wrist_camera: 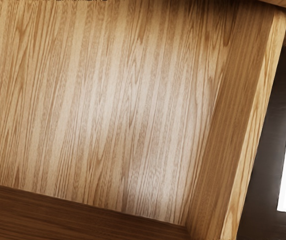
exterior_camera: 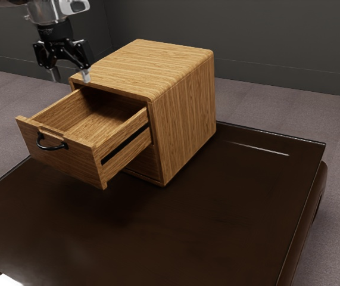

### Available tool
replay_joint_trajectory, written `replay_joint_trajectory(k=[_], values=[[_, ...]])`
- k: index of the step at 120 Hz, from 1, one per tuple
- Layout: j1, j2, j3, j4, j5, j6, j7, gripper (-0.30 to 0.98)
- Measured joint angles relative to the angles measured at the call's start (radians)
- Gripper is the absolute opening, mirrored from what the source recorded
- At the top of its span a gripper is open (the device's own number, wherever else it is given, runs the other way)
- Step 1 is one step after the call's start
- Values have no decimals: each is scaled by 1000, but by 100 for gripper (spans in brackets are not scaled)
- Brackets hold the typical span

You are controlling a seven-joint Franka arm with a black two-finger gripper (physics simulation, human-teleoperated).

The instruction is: Push the drawer handle with one arm to close the drawer

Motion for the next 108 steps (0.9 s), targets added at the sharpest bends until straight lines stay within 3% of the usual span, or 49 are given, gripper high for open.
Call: replay_joint_trajectory(k=[28,40,56,62,75,83,95,108], values=[[0,5,4,7,-1,1,47,69],[12,-14,-2,204,-31,-71,54,69],[11,-43,-23,252,-61,-183,31,69],[34,-172,-31,104,-52,-200,23,69],[14,-699,-8,-592,-52,-130,16,68],[8,-902,18,-905,-57,-58,22,67],[-2,-966,23,-1097,-61,66,44,52],[6,-820,24,-1117,-55,200,81,26]])
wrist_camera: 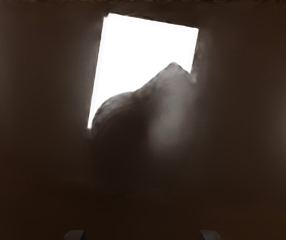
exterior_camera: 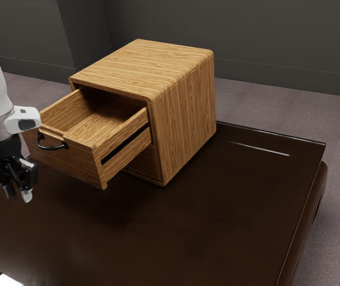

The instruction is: Push the drawer handle with one arm to close the drawer

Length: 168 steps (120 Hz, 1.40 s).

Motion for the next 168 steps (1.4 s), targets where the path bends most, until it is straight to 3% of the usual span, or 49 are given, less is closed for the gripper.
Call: replay_joint_trajectory(k=[18,43,80,168], values=[[0,148,-3,72,47,122,44,5],[5,301,-6,183,103,209,97,-6],[50,436,-3,294,144,239,158,-10],[42,738,-22,642,191,192,226,-10]])
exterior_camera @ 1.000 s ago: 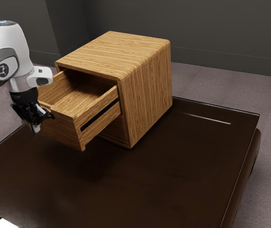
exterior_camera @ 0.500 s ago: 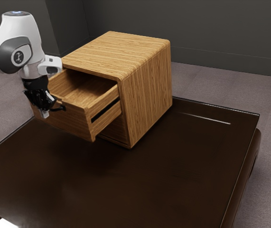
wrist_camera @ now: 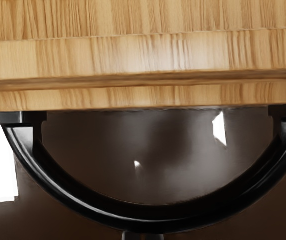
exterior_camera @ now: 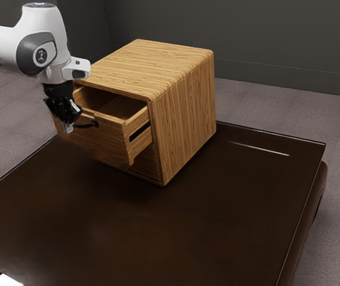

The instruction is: Push the drawer handle with one arm to close the drawer

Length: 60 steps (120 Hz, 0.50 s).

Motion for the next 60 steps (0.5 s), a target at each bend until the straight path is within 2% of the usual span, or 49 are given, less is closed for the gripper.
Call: replay_joint_trajectory(k=[40,60], values=[[-9,132,-6,151,13,-17,9,-10],[-10,163,-11,182,14,23,12,-10]])
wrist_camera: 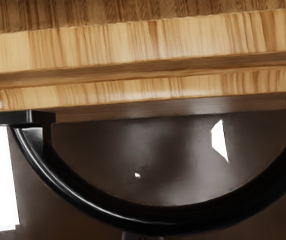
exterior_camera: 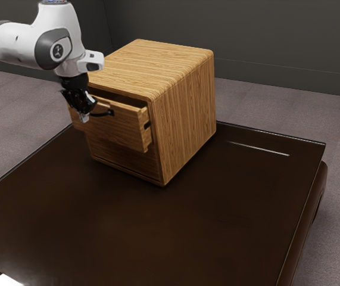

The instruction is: Push the drawer handle with one arm to close the drawer

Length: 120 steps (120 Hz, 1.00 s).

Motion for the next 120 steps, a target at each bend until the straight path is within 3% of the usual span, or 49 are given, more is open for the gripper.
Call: replay_joint_trajectory(k=[54,66,82,95,120], values=[[-6,118,5,138,14,95,9,-7],[-14,19,-17,71,7,65,2,-8],[-3,-220,-67,-171,-12,9,-40,19],[22,-359,-98,-268,-31,-57,-74,39],[35,-396,-105,-220,-81,-206,-128,57]])
